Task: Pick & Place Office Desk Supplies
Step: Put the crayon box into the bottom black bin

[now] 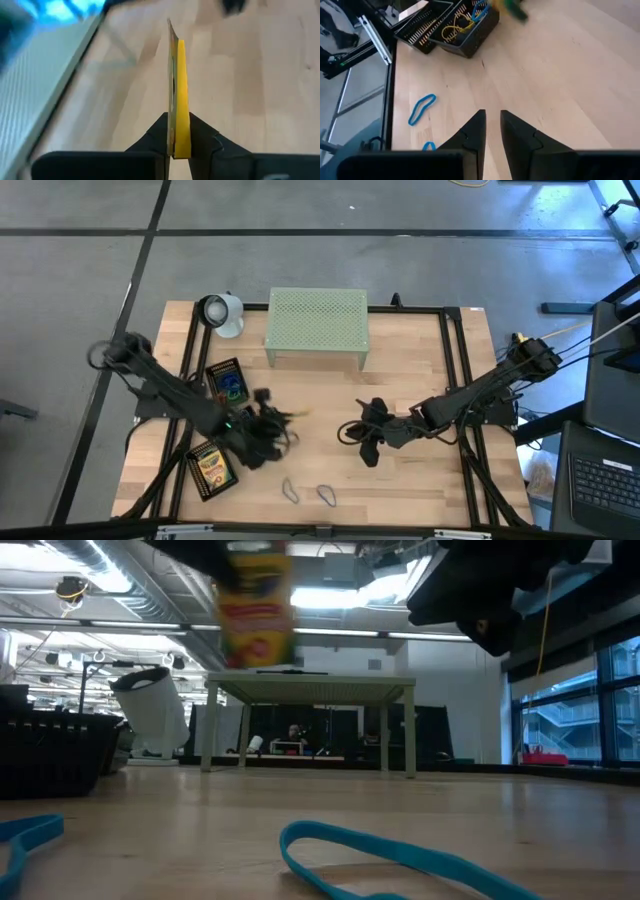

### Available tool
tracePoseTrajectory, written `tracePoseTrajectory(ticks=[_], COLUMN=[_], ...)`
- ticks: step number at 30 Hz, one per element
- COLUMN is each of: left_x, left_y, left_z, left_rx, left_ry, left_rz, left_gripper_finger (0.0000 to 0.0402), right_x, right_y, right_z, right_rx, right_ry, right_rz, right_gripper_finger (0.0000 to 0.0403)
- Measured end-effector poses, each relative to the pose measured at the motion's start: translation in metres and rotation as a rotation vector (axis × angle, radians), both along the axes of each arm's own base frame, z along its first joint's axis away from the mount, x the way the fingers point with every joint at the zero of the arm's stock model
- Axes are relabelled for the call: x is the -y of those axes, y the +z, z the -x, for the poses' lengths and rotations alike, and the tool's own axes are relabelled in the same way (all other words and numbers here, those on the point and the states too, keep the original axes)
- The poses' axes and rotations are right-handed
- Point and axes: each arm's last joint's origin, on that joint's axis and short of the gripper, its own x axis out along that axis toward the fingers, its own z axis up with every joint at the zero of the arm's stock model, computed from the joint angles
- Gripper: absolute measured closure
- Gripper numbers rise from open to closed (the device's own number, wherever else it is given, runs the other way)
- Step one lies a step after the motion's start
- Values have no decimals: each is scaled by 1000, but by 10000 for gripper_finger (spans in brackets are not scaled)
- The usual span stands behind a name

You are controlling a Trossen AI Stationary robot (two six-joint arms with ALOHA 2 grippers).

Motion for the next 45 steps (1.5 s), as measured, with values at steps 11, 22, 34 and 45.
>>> tracePoseTrajectory(ticks=[11, 22, 34, 45], left_x=[-54, -23, 14, 49], left_y=[36, 37, 33, 9], left_z=[89, 123, 146, 143], left_rx=[-97, -489, -510, -552], left_ry=[476, 497, 477, 367], left_rz=[375, 837, 908, 800], left_gripper_finger=[362, 369, 350, 363], right_x=[3, 6, 7, 12], right_y=[1, 2, 2, 3], right_z=[-1, -1, -1, -4], right_rx=[29, 48, 49, 46], right_ry=[-20, -81, -83, -88], right_rz=[165, 276, 302, 325], right_gripper_finger=[341, 341, 341, 341])
